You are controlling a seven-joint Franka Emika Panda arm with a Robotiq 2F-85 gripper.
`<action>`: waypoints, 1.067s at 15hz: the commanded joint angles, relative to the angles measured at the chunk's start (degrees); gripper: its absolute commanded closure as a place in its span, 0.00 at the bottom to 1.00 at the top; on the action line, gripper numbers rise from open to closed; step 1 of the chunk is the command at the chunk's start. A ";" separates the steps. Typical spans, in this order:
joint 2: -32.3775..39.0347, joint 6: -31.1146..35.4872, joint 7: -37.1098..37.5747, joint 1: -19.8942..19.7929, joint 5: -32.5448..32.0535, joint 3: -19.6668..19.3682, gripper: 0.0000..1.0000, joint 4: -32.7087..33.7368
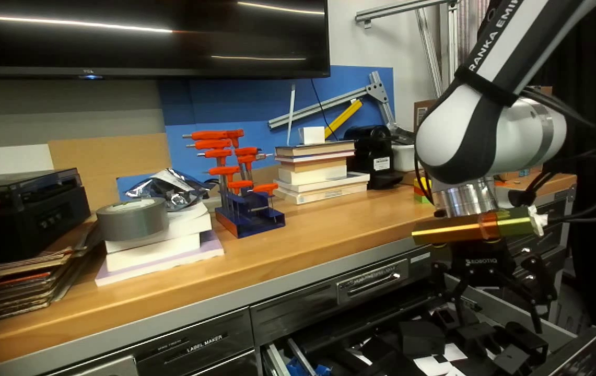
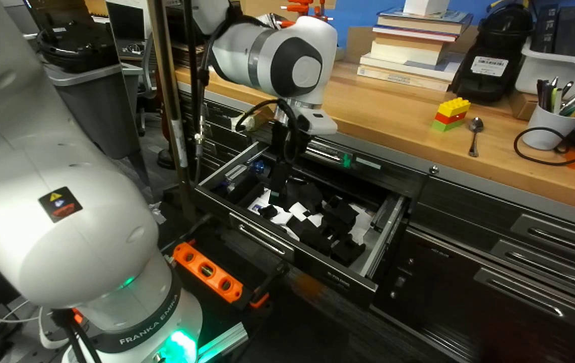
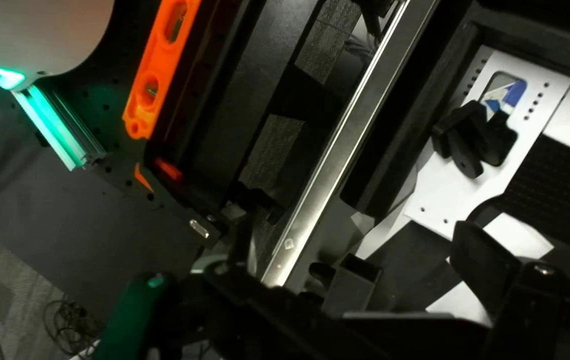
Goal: Put the black objects in the drawer and close it
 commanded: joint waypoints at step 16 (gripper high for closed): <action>7.29 20.88 44.98 1.04 -21.05 -0.44 0.00 -4.79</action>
